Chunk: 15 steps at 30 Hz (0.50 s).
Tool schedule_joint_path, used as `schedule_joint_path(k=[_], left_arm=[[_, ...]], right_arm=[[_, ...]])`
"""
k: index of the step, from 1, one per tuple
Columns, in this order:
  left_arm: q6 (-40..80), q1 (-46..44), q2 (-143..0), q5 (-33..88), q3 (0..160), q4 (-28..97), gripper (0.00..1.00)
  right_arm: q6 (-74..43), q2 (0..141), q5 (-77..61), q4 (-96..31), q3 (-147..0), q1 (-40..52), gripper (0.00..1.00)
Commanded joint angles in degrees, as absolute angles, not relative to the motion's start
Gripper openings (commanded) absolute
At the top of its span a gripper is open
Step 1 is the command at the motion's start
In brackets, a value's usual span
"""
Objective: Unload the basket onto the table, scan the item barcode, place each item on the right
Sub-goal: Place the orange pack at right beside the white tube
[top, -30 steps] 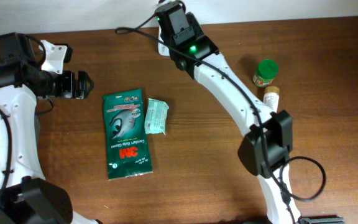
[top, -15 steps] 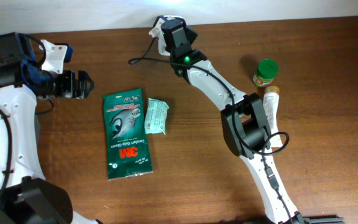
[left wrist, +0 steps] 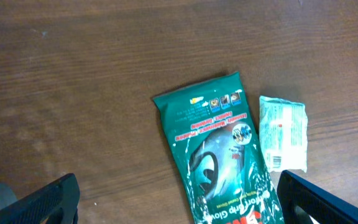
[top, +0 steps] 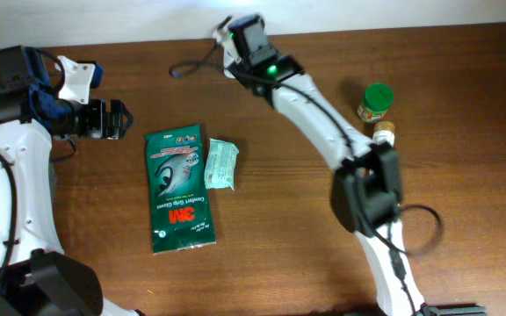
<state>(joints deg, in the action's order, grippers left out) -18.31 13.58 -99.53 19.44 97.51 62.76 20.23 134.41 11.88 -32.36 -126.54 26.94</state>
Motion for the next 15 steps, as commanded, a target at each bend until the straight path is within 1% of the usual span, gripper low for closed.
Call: schedule_joint_path(k=[1, 6, 8, 10, 12, 15], left_arm=[[-19.2, 13.7, -98.7, 19.7, 98.3, 62.6, 0.99], [-19.2, 13.7, -98.7, 19.7, 98.3, 62.6, 0.99], [-19.2, 13.7, -98.7, 19.7, 98.3, 62.6, 0.99], [-19.2, 13.7, -98.7, 19.7, 98.3, 62.6, 0.99], [-19.2, 13.7, -98.7, 19.7, 98.3, 62.6, 0.99], [-19.2, 13.7, -98.7, 19.7, 98.3, 62.6, 0.99]], right_arm=[[2.7, 123.3, -4.1, -40.4, -127.7, 24.9, 0.04], [-5.3, 117.4, -19.0, -60.4, -127.7, 19.8, 0.04], [-7.6, 117.3, -21.2, -72.0, -127.7, 15.9, 0.04], [-7.6, 117.9, -19.1, -80.6, -127.5, 13.2, 0.04], [-8.1, 118.6, -9.8, -87.1, -126.4, 11.0, 0.04], [-9.9, 118.8, 1.3, -87.3, -120.4, 10.4, 0.04]])
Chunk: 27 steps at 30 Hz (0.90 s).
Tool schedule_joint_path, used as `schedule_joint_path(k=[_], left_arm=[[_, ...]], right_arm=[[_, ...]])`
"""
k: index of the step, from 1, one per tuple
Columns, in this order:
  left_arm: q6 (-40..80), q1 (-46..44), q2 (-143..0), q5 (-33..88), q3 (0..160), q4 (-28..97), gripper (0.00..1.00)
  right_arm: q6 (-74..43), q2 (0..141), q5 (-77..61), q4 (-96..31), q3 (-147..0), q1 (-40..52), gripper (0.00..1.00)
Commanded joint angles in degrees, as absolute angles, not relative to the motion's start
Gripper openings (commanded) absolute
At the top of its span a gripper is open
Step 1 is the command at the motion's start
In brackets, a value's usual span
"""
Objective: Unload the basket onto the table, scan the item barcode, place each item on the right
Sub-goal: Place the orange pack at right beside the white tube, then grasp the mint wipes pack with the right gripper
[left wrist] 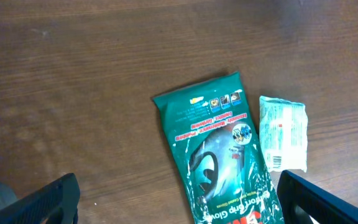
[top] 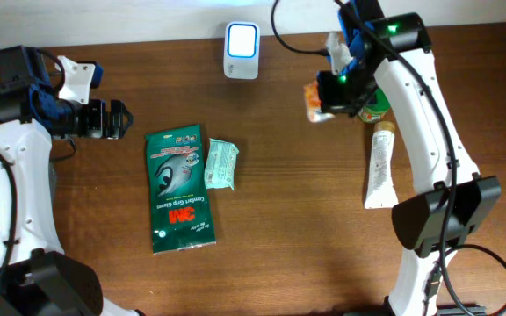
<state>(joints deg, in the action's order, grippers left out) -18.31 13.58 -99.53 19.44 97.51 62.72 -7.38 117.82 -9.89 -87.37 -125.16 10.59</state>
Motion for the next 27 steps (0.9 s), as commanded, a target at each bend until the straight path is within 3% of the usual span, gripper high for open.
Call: schedule_joint_path(k=[1, 6, 7, 12, 15, 19, 20, 21, 27], left_arm=[[-19.2, 13.7, -98.7, 19.7, 98.3, 62.6, 0.99], [-19.2, 13.7, -98.7, 19.7, 98.3, 62.6, 0.99], [-19.2, 13.7, -98.7, 19.7, 98.3, 62.6, 0.99], [-19.2, 13.7, -98.7, 19.7, 98.3, 62.6, 0.99], [-19.2, 13.7, -98.7, 19.7, 98.3, 62.6, 0.99], [-19.2, 13.7, -98.7, 19.7, 98.3, 62.6, 0.99], [-19.2, 13.7, -98.7, 19.7, 98.3, 62.6, 0.99], [-19.2, 13.7, -98.7, 19.7, 98.3, 62.6, 0.99], [-19.2, 13.7, -98.7, 19.7, 98.3, 62.6, 0.99]], right_arm=[[-12.2, 118.8, 4.9, -86.3, -117.4, 10.4, 0.04], [-16.6, 118.8, 11.1, -78.4, -105.0, 9.1, 0.05], [-17.3, 118.8, 11.8, -77.0, -103.1, 7.7, 0.09], [-17.5, 118.8, 9.0, -77.1, -103.2, 5.9, 0.53], [-15.1, 118.8, 1.5, -77.1, -106.6, 6.0, 0.62], [-5.8, 118.8, -26.5, -74.2, -110.4, 6.9, 0.66], [-5.8, 118.9, -28.6, -73.0, -110.3, 7.6, 0.93], [-6.1, 119.0, -29.9, -71.0, -110.0, 8.8, 0.98], [-13.0, 121.2, -31.3, -61.2, -109.8, 17.6, 0.98]])
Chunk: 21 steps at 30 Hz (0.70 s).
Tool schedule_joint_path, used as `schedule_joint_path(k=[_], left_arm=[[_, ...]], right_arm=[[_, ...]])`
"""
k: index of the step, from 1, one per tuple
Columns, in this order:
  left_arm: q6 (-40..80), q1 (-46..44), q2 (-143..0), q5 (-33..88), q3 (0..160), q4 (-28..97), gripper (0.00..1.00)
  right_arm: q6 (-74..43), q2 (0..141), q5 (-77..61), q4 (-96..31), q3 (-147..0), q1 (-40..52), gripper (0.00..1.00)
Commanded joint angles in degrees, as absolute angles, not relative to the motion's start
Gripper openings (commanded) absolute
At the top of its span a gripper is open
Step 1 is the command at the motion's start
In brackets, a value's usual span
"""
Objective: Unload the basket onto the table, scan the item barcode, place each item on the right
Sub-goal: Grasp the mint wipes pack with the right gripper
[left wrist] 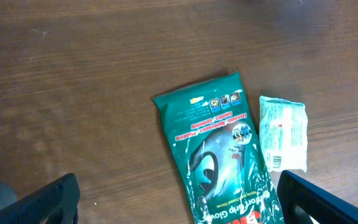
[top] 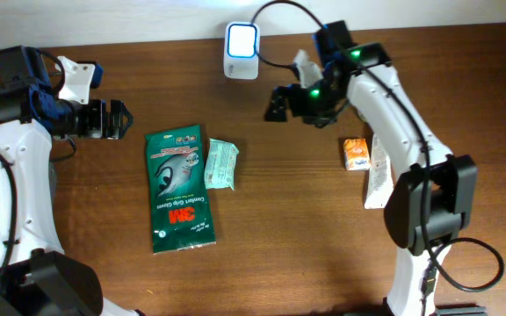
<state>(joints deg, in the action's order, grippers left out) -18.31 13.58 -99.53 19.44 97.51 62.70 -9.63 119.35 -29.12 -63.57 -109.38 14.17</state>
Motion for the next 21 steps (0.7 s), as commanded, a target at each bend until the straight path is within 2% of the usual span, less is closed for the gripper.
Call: schedule_joint_path(k=[1, 4, 7, 10, 12, 13, 15, 18, 21], left_arm=[[-19.2, 13.7, -98.7, 19.7, 98.3, 62.6, 0.99], [-19.2, 13.7, -98.7, 19.7, 98.3, 62.6, 0.99], [-19.2, 13.7, -98.7, 19.7, 98.3, 62.6, 0.99], [-19.2, 13.7, -98.7, 19.7, 98.3, 62.6, 0.99], [-19.2, 13.7, -98.7, 19.7, 98.3, 62.6, 0.99], [-19.2, 13.7, -98.7, 19.7, 98.3, 62.6, 0.99], [-19.2, 13.7, -98.7, 19.7, 98.3, 62.6, 0.99], [-19.2, 13.7, -98.7, 19.7, 98.3, 62.6, 0.99], [-19.2, 13.7, -98.7, 19.7, 98.3, 62.6, 0.99]], right_arm=[[-13.8, 121.7, -31.2, -60.5, -109.8, 18.9, 0.98], [-14.0, 124.7, -30.9, -58.9, -109.8, 23.4, 1.00], [-14.0, 127.7, -29.7, -54.9, -109.8, 25.2, 0.92], [-4.2, 130.7, -24.6, -46.1, -109.8, 26.0, 0.88], [-3.6, 132.6, -24.7, -40.4, -109.8, 26.3, 0.80], [-3.6, 133.6, -24.8, -37.5, -109.8, 26.8, 0.72], [-3.6, 135.4, -24.4, -33.2, -109.8, 28.2, 0.65], [-5.4, 137.3, -17.6, -33.8, -109.8, 30.5, 0.64], [-5.4, 137.7, -13.0, -40.8, -109.8, 31.0, 0.63]])
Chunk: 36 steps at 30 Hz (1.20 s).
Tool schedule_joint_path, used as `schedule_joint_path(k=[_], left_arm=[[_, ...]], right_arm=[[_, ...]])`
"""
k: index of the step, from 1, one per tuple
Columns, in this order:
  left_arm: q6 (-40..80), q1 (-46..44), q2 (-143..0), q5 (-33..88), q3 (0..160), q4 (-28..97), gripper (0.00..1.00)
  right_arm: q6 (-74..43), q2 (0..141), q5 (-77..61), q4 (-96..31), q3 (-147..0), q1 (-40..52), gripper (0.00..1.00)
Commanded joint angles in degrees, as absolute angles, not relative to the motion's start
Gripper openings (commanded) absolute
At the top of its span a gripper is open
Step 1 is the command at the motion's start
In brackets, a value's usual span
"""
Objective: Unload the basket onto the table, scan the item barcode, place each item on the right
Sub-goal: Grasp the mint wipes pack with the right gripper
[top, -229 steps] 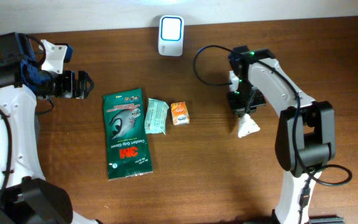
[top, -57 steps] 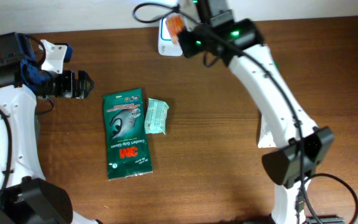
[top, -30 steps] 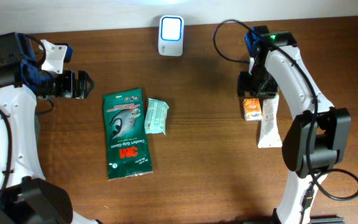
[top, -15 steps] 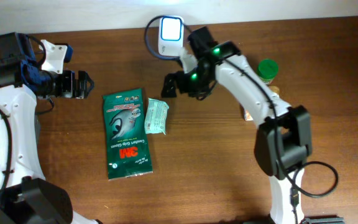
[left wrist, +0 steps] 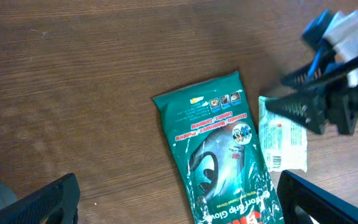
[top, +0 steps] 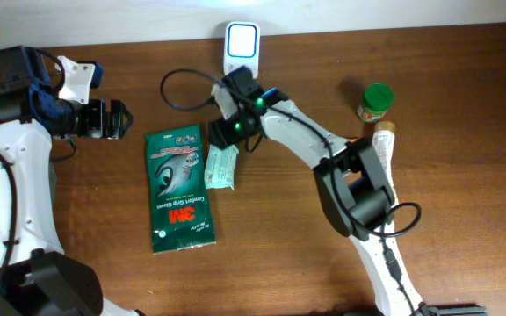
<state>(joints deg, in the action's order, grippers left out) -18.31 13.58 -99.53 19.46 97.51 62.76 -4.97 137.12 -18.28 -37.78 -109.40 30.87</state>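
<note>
A pale green packet (top: 220, 167) with a barcode label lies flat beside a large green 3M glove pack (top: 180, 187). The packet (left wrist: 283, 134) and the glove pack (left wrist: 219, 155) also show in the left wrist view. My right gripper (top: 221, 134) is low over the packet's far end, its fingers (left wrist: 291, 107) spread and open, holding nothing. The white scanner (top: 241, 48) stands at the table's back edge. My left gripper (top: 112, 118) hovers open left of the glove pack, its fingers (left wrist: 42, 199) wide apart and empty.
A green-lidded jar (top: 376, 101) and a white tube (top: 381, 145) sit at the right, close to my right arm's elbow. A black cable (top: 178, 83) loops across the wood behind the glove pack.
My right gripper has moved left from the middle back of the table to the small packet's far end. The orange box by the tube is now out of sight behind the arm. My left arm stayed put.
My right gripper was first at the back over the scanner's spot. Then it held an orange box near the jar. Later the box lay by the tube and the gripper was open mid-table. Now it is at the small packet.
</note>
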Motion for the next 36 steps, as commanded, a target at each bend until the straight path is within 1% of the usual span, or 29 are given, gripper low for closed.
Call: schedule_joint_path(k=[1, 3, 6, 7, 9, 11, 13, 15, 16, 18, 19, 21, 24, 27, 28, 31, 33, 34, 36], left_arm=[[-19.2, 13.7, -98.7, 19.7, 98.3, 62.6, 0.99], [-19.2, 13.7, -98.7, 19.7, 98.3, 62.6, 0.99], [-19.2, 13.7, -98.7, 19.7, 98.3, 62.6, 0.99], [-19.2, 13.7, -98.7, 19.7, 98.3, 62.6, 0.99], [-19.2, 13.7, -98.7, 19.7, 98.3, 62.6, 0.99], [-19.2, 13.7, -98.7, 19.7, 98.3, 62.6, 0.99], [-19.2, 13.7, -98.7, 19.7, 98.3, 62.6, 0.99], [-19.2, 13.7, -98.7, 19.7, 98.3, 62.6, 0.99], [-19.2, 13.7, -98.7, 19.7, 98.3, 62.6, 0.99], [-19.2, 13.7, -98.7, 19.7, 98.3, 62.6, 0.99], [-19.2, 13.7, -98.7, 19.7, 98.3, 62.6, 0.99], [-19.2, 13.7, -98.7, 19.7, 98.3, 62.6, 0.99], [-19.2, 13.7, -98.7, 19.7, 98.3, 62.6, 0.99], [-19.2, 13.7, -98.7, 19.7, 98.3, 62.6, 0.99], [-19.2, 13.7, -98.7, 19.7, 98.3, 62.6, 0.99], [-19.2, 13.7, -98.7, 19.7, 98.3, 62.6, 0.99], [-19.2, 13.7, -98.7, 19.7, 98.3, 62.6, 0.99], [-19.2, 13.7, -98.7, 19.7, 98.3, 62.6, 0.99], [-19.2, 13.7, -98.7, 19.7, 98.3, 62.6, 0.99]], right_arm=[[-5.4, 137.6, -11.8, -42.9, -109.8, 30.6, 0.62], [-6.5, 137.0, -10.0, -48.2, -110.0, 28.7, 0.61], [-9.3, 136.0, -10.3, -59.1, -112.0, 23.4, 0.61], [-9.3, 136.0, -12.3, -63.9, -114.1, 21.0, 0.61], [-8.8, 136.0, -19.5, -69.1, -117.3, 17.6, 0.61], [-5.9, 136.0, -31.8, -71.9, -118.3, 15.3, 0.61], [-4.9, 135.9, -36.1, -72.7, -118.3, 15.7, 0.63], [-5.0, 135.6, -36.1, -73.2, -118.3, 16.3, 0.66], [-5.4, 135.3, -36.1, -73.8, -118.3, 16.5, 0.60], [-6.7, 132.4, -35.0, -73.3, -118.3, 16.5, 0.59], [-8.8, 129.8, -31.5, -73.1, -118.3, 16.5, 0.59], [-17.7, 121.4, -14.7, -73.2, -118.3, 18.6, 0.59], [-21.9, 119.9, -11.7, -73.1, -117.8, 23.1, 0.59], [-28.0, 119.9, -5.6, -69.4, -111.9, 26.8, 0.60], [-29.6, 119.9, -5.8, -66.9, -109.1, 27.9, 0.63], [-34.1, 120.0, -7.4, -61.8, -104.0, 28.5, 0.64], [-37.8, 120.1, -10.9, -56.6, -100.0, 28.4, 0.62], [-40.2, 120.2, -12.7, -54.0, -97.8, 28.4, 0.56], [-42.6, 120.3, -16.1, -49.3, -94.5, 28.5, 0.54]])
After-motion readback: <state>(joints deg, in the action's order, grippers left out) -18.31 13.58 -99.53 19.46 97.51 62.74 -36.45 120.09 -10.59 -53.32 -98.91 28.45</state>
